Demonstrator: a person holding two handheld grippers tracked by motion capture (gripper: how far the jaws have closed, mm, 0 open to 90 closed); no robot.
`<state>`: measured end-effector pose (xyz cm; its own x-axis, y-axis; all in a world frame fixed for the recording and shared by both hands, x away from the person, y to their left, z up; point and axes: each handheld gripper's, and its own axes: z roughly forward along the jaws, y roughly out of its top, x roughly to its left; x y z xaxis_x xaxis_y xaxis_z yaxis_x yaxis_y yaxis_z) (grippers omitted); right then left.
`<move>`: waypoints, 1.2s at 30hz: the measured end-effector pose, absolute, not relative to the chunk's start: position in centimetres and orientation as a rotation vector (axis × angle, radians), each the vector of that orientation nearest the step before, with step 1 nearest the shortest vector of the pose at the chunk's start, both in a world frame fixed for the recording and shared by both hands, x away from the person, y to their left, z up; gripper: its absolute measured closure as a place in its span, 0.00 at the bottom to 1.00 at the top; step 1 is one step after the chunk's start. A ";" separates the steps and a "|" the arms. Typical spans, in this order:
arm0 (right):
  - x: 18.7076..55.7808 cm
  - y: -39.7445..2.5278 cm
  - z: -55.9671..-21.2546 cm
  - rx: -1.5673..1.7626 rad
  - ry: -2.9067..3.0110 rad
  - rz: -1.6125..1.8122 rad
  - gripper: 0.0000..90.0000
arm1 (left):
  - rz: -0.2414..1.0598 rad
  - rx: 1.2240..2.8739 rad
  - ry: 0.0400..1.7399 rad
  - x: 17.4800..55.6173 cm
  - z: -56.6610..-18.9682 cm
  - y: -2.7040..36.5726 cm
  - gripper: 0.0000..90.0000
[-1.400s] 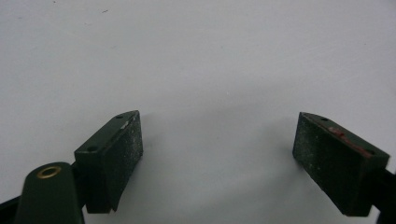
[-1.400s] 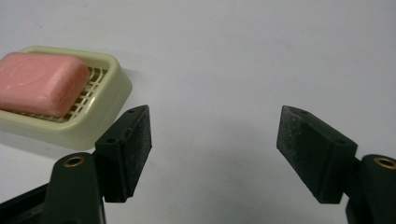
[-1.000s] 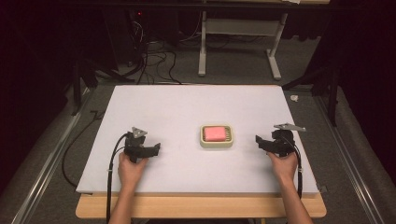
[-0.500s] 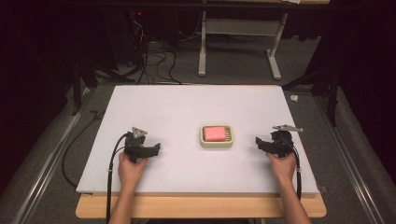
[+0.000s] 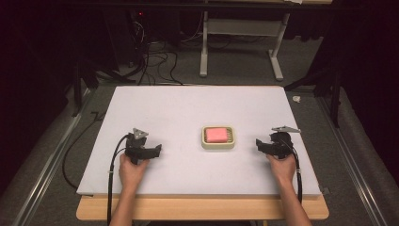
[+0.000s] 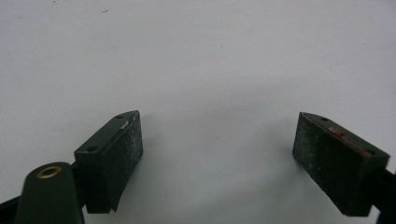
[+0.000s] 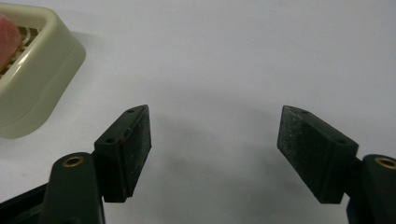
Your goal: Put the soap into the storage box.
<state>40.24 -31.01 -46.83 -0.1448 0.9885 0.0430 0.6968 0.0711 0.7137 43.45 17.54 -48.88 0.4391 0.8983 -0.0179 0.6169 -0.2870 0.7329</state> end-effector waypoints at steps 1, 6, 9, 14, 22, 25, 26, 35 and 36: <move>40.3 -31.0 -46.9 1.670 1.896 0.838 0.30 | 0.532 2.015 1.269 43.5 -48.9 17.5 0.18; 40.4 -30.9 -47.1 1.665 1.904 0.819 0.29 | 0.532 2.015 1.269 43.5 -48.9 17.5 0.18; 40.6 -30.8 -47.3 1.664 1.907 0.813 0.29 | 0.532 2.015 1.269 43.5 -48.9 17.5 0.18; 40.8 -30.7 -47.7 1.670 1.911 0.797 0.29 | 0.532 2.015 1.269 43.5 -48.9 17.5 0.18; 40.8 -30.4 -47.9 1.644 1.919 0.766 0.28 | 0.533 2.014 1.269 43.5 -48.9 17.5 0.19; 40.7 -30.3 -48.1 1.627 1.902 0.775 0.28 | 0.533 2.014 1.269 43.5 -48.9 17.5 0.18; 40.6 -30.4 -48.2 1.619 1.899 0.782 0.28 | 0.533 2.014 1.269 43.4 -48.9 17.5 0.19; 40.6 -30.3 -48.3 1.615 1.894 0.783 0.28 | 0.533 2.014 1.269 43.4 -48.9 17.5 0.19; 40.6 -30.3 -48.3 1.613 1.894 0.783 0.28 | 0.533 2.014 1.269 43.4 -48.9 17.5 0.19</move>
<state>40.56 -30.31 -48.27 -0.1495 0.9885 -0.0233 0.6833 0.1203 0.7201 43.45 17.54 -48.89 0.4387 0.8984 -0.0175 0.6161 -0.2866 0.7337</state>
